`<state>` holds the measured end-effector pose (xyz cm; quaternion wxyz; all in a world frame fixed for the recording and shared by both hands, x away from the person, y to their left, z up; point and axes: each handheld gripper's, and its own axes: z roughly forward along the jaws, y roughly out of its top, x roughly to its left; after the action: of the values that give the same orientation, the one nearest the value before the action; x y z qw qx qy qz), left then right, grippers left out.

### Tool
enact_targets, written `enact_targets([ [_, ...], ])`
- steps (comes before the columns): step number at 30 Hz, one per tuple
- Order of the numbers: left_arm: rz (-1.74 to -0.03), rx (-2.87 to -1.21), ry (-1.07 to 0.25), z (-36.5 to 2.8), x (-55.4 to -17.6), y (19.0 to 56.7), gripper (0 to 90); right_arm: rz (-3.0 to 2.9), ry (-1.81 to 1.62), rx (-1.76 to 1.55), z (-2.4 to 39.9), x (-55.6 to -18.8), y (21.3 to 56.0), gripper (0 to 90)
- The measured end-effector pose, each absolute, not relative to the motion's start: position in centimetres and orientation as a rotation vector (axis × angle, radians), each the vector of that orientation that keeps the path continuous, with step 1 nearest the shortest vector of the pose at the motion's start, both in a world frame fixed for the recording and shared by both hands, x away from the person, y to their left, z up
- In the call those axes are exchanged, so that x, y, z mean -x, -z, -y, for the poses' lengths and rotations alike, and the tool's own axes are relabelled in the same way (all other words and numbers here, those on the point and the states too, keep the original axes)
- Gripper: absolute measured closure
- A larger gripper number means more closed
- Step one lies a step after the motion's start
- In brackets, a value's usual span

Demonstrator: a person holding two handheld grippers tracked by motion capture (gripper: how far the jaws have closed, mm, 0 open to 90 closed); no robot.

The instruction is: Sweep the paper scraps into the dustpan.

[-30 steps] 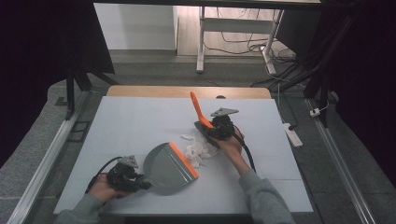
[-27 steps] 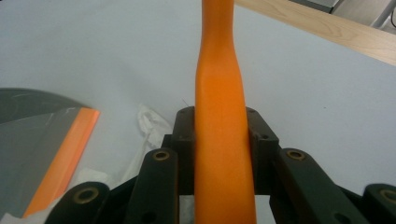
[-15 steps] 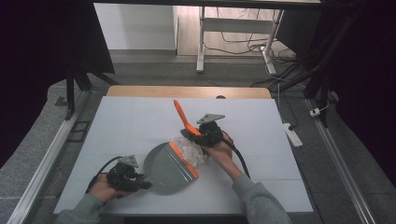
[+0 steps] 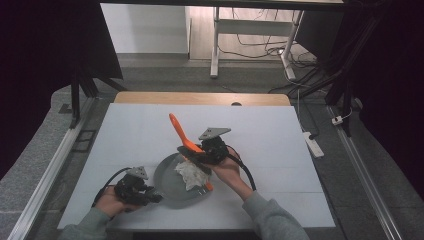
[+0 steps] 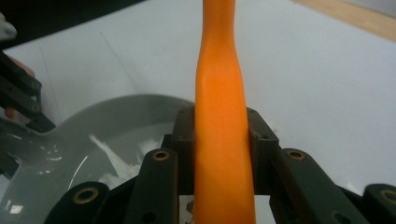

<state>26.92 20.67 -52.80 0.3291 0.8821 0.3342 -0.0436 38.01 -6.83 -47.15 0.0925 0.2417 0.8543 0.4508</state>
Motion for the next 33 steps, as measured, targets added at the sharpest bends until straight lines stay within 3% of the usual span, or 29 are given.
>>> enact_targets([
  [21, -0.892, -2.296, 0.113, -20.9, -27.0, 52.8, 61.0, -2.308, -1.298, -0.940, 13.2, -42.1, 46.1, 70.3],
  [33, -0.915, -2.281, 0.110, -21.2, -27.2, 52.9, 61.0, -2.311, -1.182, -0.996, 13.3, -44.6, 47.3, 70.3],
])
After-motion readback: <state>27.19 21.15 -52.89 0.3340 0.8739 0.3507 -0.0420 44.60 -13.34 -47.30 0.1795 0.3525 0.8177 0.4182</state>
